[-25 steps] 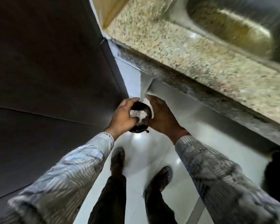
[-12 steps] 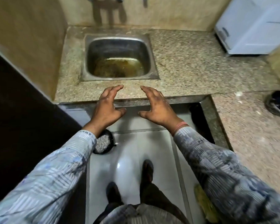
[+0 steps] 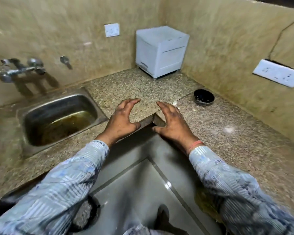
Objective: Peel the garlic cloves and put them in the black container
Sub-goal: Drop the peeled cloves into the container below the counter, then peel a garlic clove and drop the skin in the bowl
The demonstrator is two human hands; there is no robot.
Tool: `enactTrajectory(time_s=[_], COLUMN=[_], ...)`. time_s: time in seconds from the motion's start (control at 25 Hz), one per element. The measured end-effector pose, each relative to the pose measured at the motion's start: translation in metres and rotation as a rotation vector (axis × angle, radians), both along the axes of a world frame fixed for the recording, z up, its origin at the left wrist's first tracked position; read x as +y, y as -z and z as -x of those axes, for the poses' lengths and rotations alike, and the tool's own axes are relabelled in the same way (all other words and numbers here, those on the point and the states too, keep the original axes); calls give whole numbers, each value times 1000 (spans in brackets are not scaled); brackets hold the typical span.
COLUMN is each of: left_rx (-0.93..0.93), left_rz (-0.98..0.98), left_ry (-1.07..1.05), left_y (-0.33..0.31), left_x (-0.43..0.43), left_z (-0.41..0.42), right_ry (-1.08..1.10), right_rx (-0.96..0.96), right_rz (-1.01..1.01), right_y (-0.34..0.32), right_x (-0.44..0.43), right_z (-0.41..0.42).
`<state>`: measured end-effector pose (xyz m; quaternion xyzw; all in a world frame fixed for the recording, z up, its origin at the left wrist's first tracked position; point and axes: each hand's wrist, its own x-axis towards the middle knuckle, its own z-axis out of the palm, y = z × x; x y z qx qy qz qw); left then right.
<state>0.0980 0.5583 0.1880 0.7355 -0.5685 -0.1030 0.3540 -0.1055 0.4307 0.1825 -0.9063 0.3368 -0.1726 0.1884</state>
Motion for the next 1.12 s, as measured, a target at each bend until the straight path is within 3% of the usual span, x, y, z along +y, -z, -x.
enactTrajectory(time_s=[0.6,0.96,1.12], left_rx=[48,81,152], left_rz=[-87,-264,-382], left_ry=[287,370,433], left_y=[26,94,131], left_x=[-300,-404,-445], left_z=[126,105,72], right_ry=[320,427,520], right_rx=[26,-15,56], right_rz=[-125,-328,-399], right_y=[29,96,138], right_x=[-223,-310,-346], right_z=[141,123,98])
